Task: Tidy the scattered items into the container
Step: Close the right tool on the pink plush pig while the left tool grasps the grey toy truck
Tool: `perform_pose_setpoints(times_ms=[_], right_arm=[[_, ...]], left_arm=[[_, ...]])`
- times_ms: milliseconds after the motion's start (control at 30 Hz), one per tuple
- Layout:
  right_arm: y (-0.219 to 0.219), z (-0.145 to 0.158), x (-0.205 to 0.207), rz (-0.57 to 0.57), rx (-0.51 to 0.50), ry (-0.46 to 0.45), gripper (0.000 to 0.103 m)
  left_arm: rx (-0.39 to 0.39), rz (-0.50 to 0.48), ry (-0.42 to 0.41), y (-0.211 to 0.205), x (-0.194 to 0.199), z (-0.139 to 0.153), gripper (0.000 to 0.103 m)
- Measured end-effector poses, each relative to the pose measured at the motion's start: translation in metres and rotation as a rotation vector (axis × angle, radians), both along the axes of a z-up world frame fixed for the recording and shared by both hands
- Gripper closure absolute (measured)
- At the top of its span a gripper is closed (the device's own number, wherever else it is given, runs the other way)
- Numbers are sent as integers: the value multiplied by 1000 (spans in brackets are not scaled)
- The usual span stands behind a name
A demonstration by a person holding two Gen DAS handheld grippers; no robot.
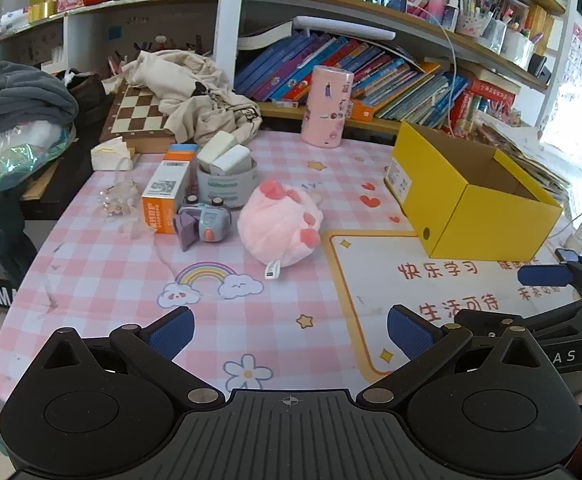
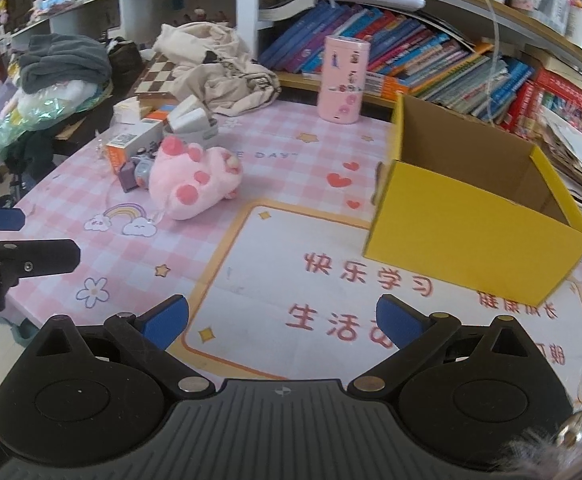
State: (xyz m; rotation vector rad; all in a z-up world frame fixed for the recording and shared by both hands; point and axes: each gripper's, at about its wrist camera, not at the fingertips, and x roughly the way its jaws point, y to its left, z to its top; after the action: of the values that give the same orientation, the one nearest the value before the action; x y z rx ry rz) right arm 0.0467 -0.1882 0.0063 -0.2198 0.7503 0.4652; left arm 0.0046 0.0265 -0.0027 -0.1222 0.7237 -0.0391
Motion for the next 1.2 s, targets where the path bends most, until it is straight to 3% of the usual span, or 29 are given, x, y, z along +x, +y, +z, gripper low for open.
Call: perform_pose_setpoints(times_ms=[667,1000,1200], right_arm=[[68,-17,61,290,-8,43,1],[99,-33,106,359,-12,48,1],[114,-45,136,370,23,107,0]], left_arm=[[93,187,12,29,35,-14,0],[86,296,64,48,71,-27,0],[70,316,80,59,94,-30,0]])
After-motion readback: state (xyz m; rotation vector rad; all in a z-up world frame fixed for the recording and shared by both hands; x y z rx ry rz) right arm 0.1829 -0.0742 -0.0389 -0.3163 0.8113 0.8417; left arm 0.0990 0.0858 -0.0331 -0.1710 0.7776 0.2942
